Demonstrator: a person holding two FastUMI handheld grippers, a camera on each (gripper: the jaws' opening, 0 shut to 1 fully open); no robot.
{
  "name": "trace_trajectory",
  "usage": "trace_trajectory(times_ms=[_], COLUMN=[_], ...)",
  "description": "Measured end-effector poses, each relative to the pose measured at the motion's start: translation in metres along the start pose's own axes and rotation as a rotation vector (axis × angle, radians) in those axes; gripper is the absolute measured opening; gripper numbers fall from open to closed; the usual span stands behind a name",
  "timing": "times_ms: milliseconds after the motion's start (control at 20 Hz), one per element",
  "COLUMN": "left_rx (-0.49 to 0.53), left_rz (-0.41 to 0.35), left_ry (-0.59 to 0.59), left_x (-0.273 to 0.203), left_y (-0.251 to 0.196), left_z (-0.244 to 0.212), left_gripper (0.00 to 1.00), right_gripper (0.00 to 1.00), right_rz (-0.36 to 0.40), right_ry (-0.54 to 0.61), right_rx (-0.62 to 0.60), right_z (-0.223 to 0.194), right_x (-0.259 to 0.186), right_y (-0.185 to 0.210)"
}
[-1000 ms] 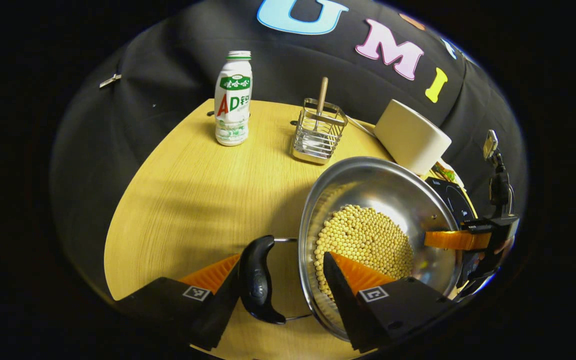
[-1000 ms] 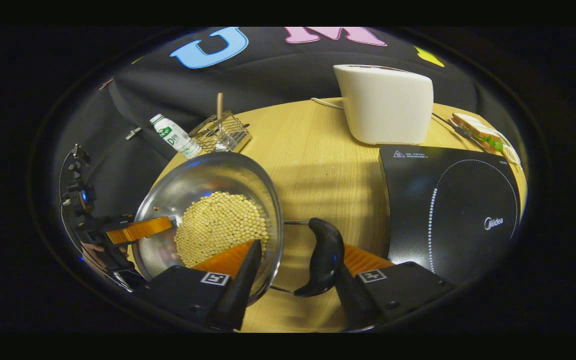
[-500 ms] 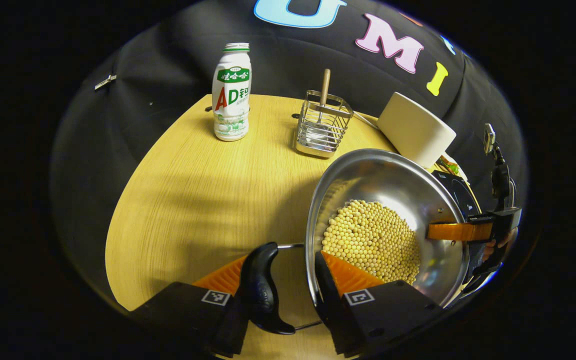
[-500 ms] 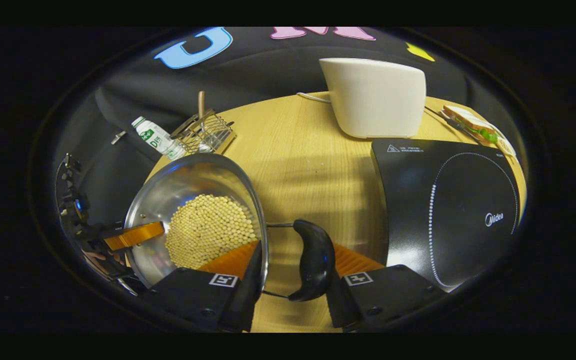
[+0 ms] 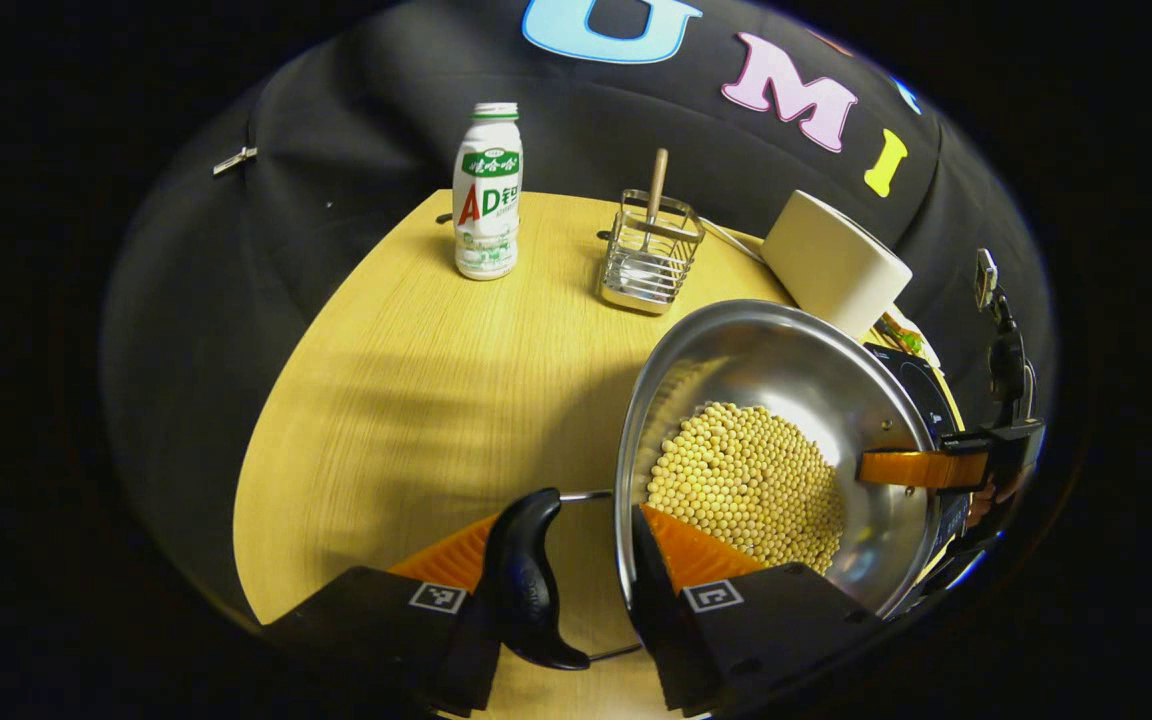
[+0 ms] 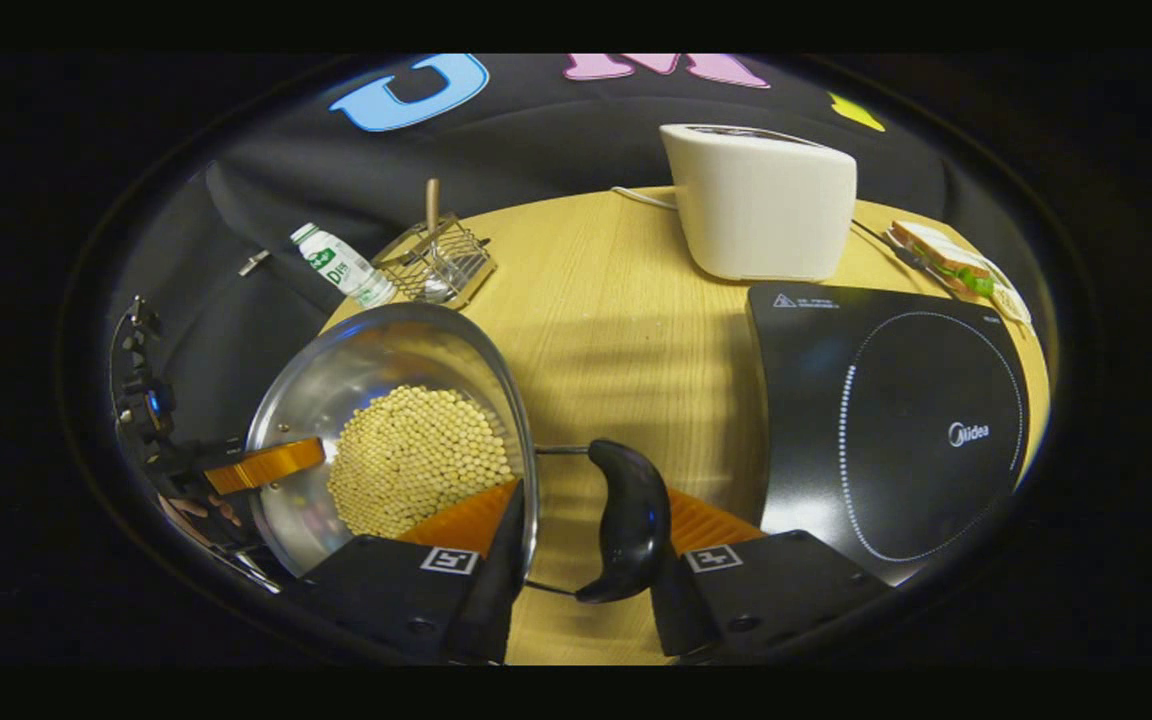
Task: First push the handle of the pot to place it horizontally, then grasp the pot with both hands and set it on the induction cooktop.
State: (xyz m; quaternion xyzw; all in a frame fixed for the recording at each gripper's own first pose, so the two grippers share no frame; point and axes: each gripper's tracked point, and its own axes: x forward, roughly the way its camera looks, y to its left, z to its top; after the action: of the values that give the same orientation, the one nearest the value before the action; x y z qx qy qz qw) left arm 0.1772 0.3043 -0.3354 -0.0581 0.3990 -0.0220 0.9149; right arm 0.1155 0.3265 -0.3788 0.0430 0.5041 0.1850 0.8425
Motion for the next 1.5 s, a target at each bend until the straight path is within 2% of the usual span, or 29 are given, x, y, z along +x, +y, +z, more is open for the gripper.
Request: trace_trajectory(times_ms=[300,650,800,850,900,1250,1500], left_rx=[0.012,0.018,0.03,0.035,0.041,0.067,0.073], left_rz=[-0.012,-0.046,-0.06,-0.063,-0.067,-0.092,-0.105], left_ry=[0.0,-0.013,-0.013,-0.012,-0.011,-0.009,-0.003], left_x=[-0.031,-0.038,-0.033,-0.031,-0.029,-0.004,0.023], left_y=[-0.055,-0.147,-0.188,-0.2,-0.213,-0.294,-0.336], left_z=[0.012,0.027,0.031,0.033,0.034,0.042,0.044], left_gripper=[0.64,0.65,0.64,0.64,0.64,0.64,0.64], right_gripper=[0.59,0.59,0.59,0.55,0.59,0.59,0.59], right_rz=[-0.006,-0.034,-0.047,-0.051,-0.055,-0.086,-0.108], right_ry=[-0.033,-0.097,-0.112,-0.113,-0.115,-0.135,-0.128], right_rx=[0.022,0.056,0.074,0.077,0.082,0.124,0.14], right_z=[0.014,0.031,0.036,0.036,0.037,0.05,0.055], right_x=[-0.055,-0.109,-0.126,-0.131,-0.135,-0.159,-0.157], right_y=[-0.032,-0.104,-0.14,-0.151,-0.163,-0.242,-0.288])
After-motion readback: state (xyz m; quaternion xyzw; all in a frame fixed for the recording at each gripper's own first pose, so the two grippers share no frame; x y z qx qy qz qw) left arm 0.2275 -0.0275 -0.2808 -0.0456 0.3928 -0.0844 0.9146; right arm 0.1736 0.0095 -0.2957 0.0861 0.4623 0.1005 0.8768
